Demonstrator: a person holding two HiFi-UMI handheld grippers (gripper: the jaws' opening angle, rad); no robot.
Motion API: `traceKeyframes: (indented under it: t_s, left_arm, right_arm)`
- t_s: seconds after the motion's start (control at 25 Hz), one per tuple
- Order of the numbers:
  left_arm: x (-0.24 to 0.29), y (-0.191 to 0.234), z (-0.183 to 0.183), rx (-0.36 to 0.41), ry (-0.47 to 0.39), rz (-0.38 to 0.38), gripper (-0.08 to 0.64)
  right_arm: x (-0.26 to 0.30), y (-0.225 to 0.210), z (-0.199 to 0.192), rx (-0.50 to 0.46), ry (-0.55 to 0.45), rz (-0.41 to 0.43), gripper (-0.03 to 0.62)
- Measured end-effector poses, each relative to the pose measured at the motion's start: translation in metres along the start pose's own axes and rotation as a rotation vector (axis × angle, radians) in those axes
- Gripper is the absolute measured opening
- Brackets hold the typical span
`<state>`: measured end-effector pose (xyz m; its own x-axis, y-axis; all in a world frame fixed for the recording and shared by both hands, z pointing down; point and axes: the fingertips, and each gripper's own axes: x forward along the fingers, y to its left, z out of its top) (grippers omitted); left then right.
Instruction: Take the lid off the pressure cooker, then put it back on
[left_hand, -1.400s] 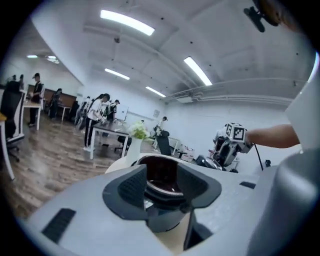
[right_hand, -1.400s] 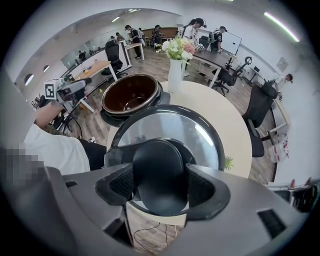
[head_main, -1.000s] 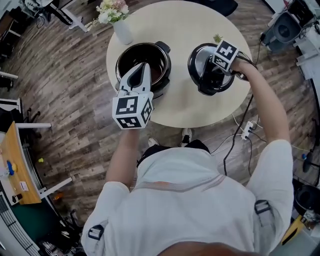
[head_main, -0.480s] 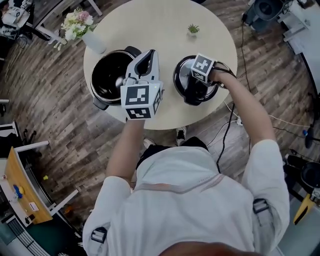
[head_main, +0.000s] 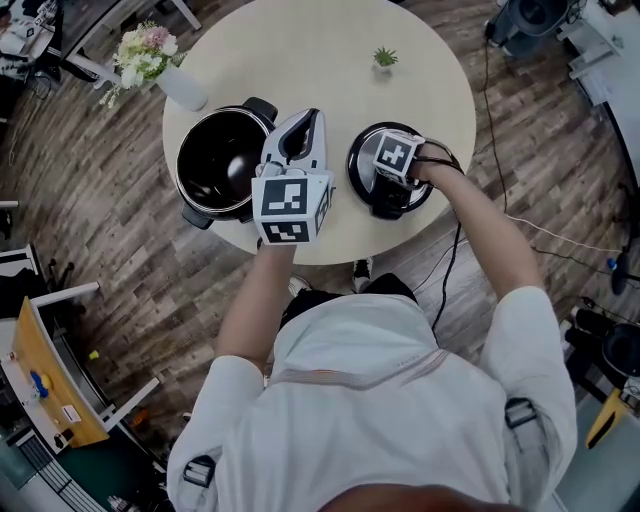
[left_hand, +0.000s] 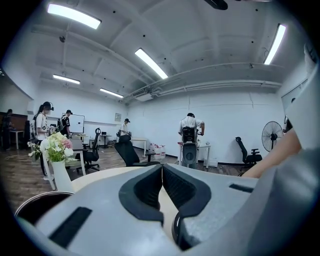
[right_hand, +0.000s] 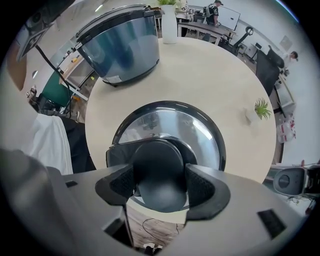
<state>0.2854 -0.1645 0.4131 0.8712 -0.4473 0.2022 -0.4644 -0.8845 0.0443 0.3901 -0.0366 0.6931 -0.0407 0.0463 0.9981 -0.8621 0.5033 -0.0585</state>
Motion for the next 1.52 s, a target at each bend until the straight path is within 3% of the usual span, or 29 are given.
traceKeyframes:
  t_s: [0.52, 0.8, 1.0, 1.2, 1.28, 1.36, 1.4, 1.52]
  left_arm:
    - [-0.009, 0.019, -0.006, -0.037, 0.004, 0.010, 0.008]
    - [-0.018, 0.020, -0.003, -0.049, -0.004, 0.007, 0.008]
    - [-0.026, 0.026, 0.002, -0.057, -0.012, 0.013, 0.008]
    - [-0.042, 0.030, 0.013, -0.058, -0.032, 0.012, 0.008]
    - [-0.050, 0.034, 0.016, -0.060, -0.040, 0.019, 0.008]
    - [-0.057, 0.039, 0.017, -0.068, -0.044, 0.029, 0.008]
    - [-0.061, 0.041, 0.018, -0.071, -0.046, 0.033, 0.008]
    - [-0.072, 0.044, 0.021, -0.069, -0.054, 0.042, 0.008]
  right_arm:
    - [0.017, 0.008, 0.007, -0.006, -0.050, 0.020, 0.310]
    - [0.003, 0.012, 0.007, 0.013, -0.084, 0.025, 0.370]
    - [-0.055, -0.010, 0.023, 0.112, -0.237, -0.106, 0.368]
    - [-0.129, -0.008, 0.050, 0.251, -0.528, -0.173, 0.352]
    - [-0.159, -0.003, 0.057, 0.273, -0.639, -0.237, 0.296]
    - [-0.184, 0.006, 0.064, 0.258, -0.720, -0.318, 0.160]
    - [-0.194, 0.011, 0.068, 0.247, -0.752, -0.349, 0.125]
    - [-0.222, 0.031, 0.079, 0.236, -0.848, -0.395, 0.082]
